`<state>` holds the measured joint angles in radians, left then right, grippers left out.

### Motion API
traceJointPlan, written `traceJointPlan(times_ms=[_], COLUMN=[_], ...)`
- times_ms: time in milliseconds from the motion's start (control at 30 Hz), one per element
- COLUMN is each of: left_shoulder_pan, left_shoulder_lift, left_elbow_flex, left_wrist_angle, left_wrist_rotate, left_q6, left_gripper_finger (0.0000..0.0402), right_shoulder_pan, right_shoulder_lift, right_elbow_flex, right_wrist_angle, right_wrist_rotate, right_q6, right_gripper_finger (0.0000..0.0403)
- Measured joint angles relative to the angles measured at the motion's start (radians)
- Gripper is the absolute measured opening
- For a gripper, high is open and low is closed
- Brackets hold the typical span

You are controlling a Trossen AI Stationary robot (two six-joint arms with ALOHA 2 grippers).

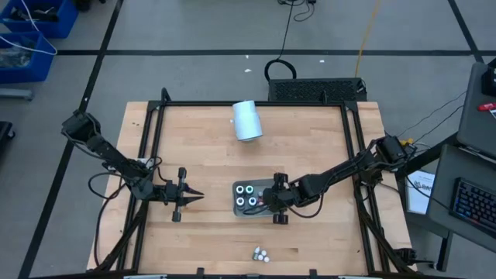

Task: Pick & Place food coloring
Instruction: Put the small yellow food coloring into the gray bin

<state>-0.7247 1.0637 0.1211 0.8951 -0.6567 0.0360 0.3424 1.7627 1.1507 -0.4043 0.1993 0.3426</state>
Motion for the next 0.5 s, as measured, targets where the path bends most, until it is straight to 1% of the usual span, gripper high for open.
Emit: traceJointPlan(times_ms=[100,200,400,500], left_shoulder_pan=[0.000,0.000,0.000,0.000], left_shoulder_lift=[0.000,0.000,0.000,0.000], left_elbow_flex=[0.000,0.000,0.000,0.000], left_wrist_angle=[0.000,0.000,0.000,-0.001], left_wrist_rotate=[0.000,0.000,0.000,0.000], left_q6=[0.000,0.000,0.000,0.000], left_gripper_finger=[0.0042,0.0042,0.0042,0.0042], right_shoulder_pan=[0.000,0.000,0.000,0.012], right_shoulder_lift=[-0.021,-0.078,-0.247,-0.346], right_elbow_flex=[0.000,0.000,0.000,-0.023], right_wrist_angle=[-0.002,-0.010,-0.061,-0.040], right_wrist_rotate=[0.000,0.006,0.009,0.009], right_q6=[-0.040,-0.091,-0.138,-0.214], right_gripper_finger=[0.0105,0.0105,0.0104,0.0096])
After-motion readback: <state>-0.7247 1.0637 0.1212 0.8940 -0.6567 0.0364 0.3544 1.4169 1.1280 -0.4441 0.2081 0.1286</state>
